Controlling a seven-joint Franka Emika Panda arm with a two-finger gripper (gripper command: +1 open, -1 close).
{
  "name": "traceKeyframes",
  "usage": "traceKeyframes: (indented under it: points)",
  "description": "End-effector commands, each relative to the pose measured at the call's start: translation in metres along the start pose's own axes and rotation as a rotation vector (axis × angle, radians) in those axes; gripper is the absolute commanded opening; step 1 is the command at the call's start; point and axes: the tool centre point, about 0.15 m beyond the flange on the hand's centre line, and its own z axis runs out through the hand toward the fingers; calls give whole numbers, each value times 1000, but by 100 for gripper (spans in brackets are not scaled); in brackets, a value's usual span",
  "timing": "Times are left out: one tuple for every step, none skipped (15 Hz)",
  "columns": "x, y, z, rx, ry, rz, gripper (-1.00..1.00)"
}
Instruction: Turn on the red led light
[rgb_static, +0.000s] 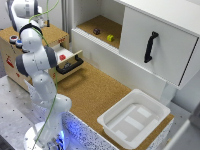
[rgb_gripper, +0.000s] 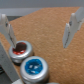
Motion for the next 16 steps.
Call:
traceKeyframes:
  points:
    - [62,-44,8,-101,-210,-115,-100]
    - [65,-49,11,-94,-229,-136,-100]
    - [67,-53,16,-92,-248,-155,-100]
    - [69,-58,24,-93,-273,-177,-100]
    - [71,-62,28,-90,-285,-192,-100]
    - [71,-65,31,-101,-297,-207,-100]
    - [71,-66,34,-114,-308,-214,-100]
    - [71,-67,38,-119,-319,-222,-100]
    - [71,-67,41,-117,-323,-219,-100]
    - [71,-65,45,-113,-324,-211,-100]
    - [71,-63,50,-102,-323,-202,-100]
    - [72,-60,57,-92,-324,-188,-100]
    - [72,-58,63,-87,-327,-179,-100]
    - [73,-57,70,-85,-331,-175,-100]
    - [73,-57,74,-76,-334,-170,-100]
    - [74,-57,80,-69,-335,-166,-100]
